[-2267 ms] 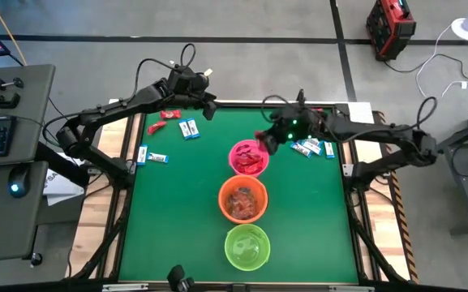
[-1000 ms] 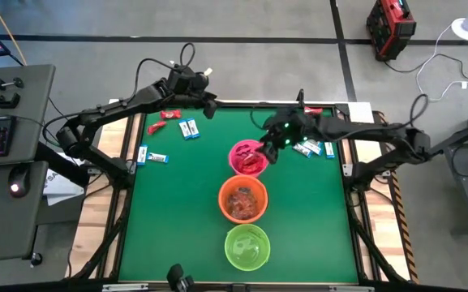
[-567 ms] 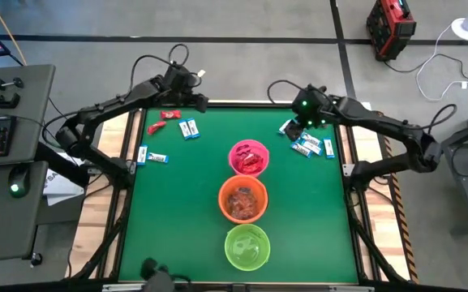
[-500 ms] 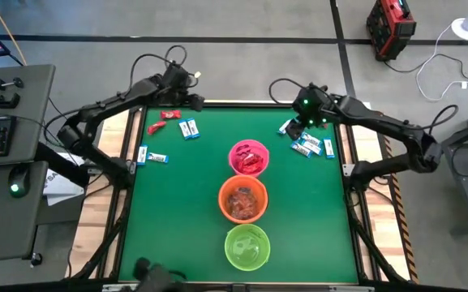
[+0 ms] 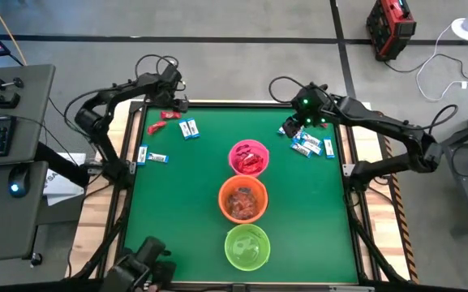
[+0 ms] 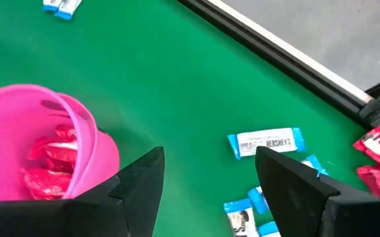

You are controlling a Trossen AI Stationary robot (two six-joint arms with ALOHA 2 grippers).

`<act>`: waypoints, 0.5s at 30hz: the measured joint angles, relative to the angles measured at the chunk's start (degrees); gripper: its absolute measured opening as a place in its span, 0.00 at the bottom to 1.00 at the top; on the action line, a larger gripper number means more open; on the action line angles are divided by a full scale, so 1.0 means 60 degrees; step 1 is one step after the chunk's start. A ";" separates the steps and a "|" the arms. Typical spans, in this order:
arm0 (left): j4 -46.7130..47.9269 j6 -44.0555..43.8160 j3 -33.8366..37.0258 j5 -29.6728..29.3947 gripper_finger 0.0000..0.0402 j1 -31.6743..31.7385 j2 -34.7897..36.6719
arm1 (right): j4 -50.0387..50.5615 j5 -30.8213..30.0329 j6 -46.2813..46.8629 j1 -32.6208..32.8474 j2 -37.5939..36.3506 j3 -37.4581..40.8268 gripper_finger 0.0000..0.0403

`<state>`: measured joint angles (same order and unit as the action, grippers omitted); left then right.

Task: Sort candy by brand, put in halloween buckets
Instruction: Put the red chocolate into the pink bucket

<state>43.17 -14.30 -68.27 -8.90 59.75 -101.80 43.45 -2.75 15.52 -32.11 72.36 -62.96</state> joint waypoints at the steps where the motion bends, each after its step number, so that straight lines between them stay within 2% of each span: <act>1: -0.0058 0.0144 -0.0004 -0.0009 0.56 0.0014 -0.0163 | -0.0009 -0.0005 0.0137 0.0026 0.0004 0.0001 0.57; 7: 0.0108 0.1185 0.0000 0.0319 0.56 0.0054 -0.0866 | -0.0071 -0.0005 0.0442 0.0361 0.0004 0.0004 0.57; 15: 0.0733 0.3014 -0.0018 0.0562 0.56 -0.0158 -0.1042 | -0.0141 -0.0354 0.0880 0.0879 0.0006 0.0004 0.57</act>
<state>47.57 3.79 -68.38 -5.52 58.80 -108.05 42.61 -4.88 20.80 -26.84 72.39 -62.94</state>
